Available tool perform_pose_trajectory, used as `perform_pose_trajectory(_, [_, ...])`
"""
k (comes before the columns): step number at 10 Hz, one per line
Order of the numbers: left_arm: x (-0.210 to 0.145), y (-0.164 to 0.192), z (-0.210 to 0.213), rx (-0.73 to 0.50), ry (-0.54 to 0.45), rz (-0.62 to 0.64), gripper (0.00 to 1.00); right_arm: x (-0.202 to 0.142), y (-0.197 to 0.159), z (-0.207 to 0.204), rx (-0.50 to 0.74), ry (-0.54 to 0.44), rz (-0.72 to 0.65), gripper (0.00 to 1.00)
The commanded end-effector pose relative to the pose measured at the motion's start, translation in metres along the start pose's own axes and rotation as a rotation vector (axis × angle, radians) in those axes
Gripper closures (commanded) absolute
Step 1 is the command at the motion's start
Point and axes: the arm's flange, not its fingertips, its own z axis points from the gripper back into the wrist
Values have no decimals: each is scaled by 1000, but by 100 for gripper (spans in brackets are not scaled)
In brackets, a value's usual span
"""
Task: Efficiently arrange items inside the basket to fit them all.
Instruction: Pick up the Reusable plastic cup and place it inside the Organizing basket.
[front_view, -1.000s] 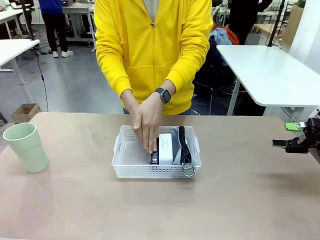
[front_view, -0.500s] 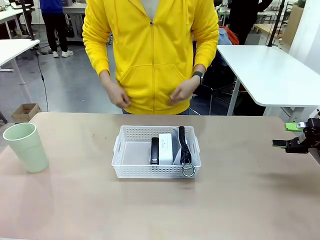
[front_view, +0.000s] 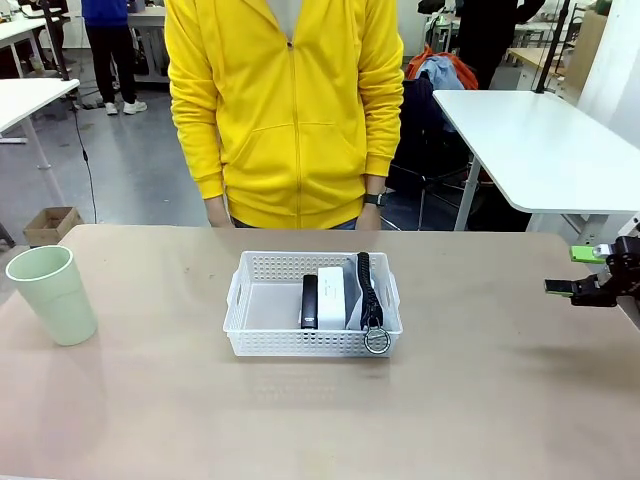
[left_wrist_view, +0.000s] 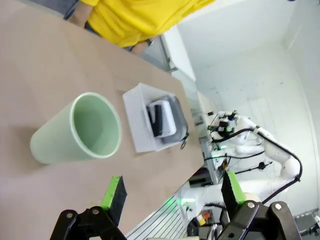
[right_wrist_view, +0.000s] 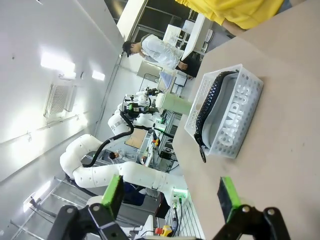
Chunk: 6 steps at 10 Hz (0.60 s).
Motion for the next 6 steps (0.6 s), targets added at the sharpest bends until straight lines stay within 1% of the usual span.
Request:
perform_pose_trajectory(1, [-10, 42, 10, 114, 55, -57, 0, -3, 2, -1, 3, -4, 13, 0])
perform_pose_trajectory(2, [-17, 57, 10, 83, 71, -53, 0, -3, 2, -1, 3, -4, 13, 0])
perform_pose_trajectory(3, [-21, 71, 11, 69, 84, -77, 0, -3, 2, -1, 3, -4, 13, 0])
perform_pose_trajectory(4, [-18, 75, 11, 74, -25, -114, 0, -3, 2, -1, 3, -4, 13, 0])
perform_pose_trajectory(5, [-13, 67, 9, 63, -94, -129, 0, -3, 2, -1, 3, -4, 13, 0])
perform_pose_trajectory(6, [-23, 71, 9, 95, 55, -60, 0, -3, 2, -1, 3, -4, 13, 0])
